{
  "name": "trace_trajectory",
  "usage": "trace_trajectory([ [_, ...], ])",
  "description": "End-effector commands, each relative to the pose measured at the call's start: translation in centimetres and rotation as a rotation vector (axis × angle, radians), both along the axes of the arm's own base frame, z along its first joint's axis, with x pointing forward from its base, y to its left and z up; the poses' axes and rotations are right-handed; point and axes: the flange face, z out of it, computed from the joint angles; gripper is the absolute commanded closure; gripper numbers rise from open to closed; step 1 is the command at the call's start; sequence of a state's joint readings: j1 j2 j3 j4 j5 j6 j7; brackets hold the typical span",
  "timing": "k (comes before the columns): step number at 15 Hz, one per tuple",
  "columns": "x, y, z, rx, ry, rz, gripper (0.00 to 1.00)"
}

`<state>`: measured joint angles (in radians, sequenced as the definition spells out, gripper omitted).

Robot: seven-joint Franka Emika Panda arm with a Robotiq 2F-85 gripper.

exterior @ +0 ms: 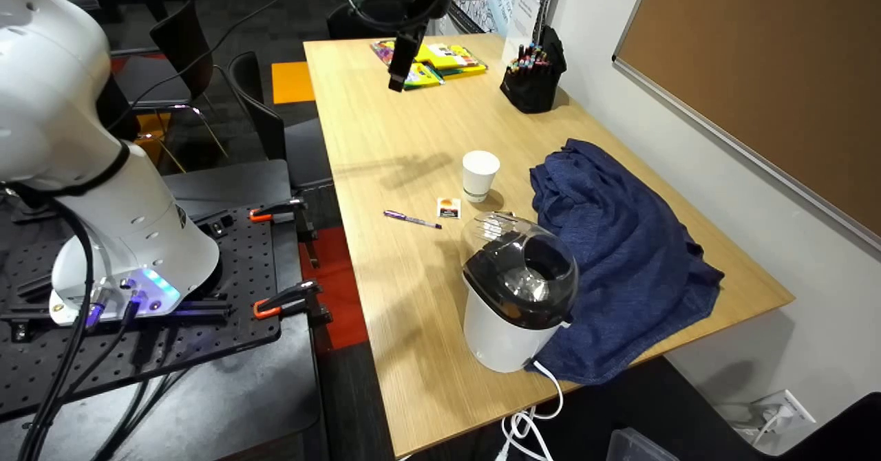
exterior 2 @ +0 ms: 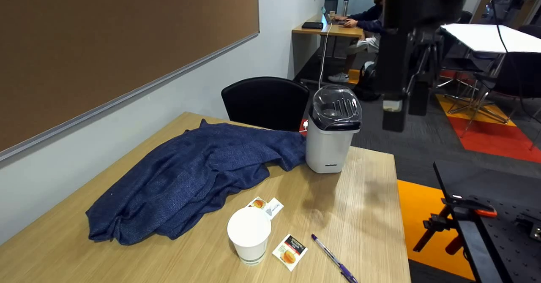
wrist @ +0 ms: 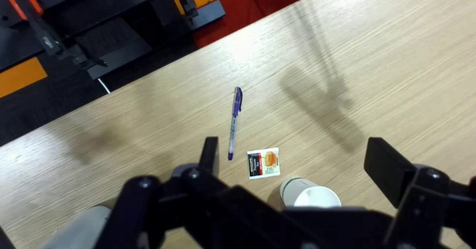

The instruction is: Put the pen in the cup

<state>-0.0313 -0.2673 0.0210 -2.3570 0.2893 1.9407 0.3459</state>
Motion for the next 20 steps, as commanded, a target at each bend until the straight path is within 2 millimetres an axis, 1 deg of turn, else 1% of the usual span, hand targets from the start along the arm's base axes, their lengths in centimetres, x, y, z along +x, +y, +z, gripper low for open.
trace_trajectory([
  [1, 0.4, 2.3, -2.9, -0.009, -0.087, -0.094, 0.00],
  [5, 0.8, 4.0, -6.5, -0.069, -0.171, -0.149, 0.00],
  [8, 1.3, 4.5, -9.4, -0.096, -0.176, -0.197, 0.00],
  [11, 1.8, 4.2, -12.2, -0.125, -0.166, -0.214, 0.00],
  [16, 2.8, 3.7, -16.3, -0.183, -0.137, -0.185, 0.00],
  [18, 3.3, 3.1, -18.0, -0.215, -0.105, -0.164, 0.00],
  [19, 2.2, 3.3, -16.8, -0.192, -0.115, -0.158, 0.00],
  [20, 2.2, 3.1, -17.4, -0.197, -0.103, -0.157, 0.00],
])
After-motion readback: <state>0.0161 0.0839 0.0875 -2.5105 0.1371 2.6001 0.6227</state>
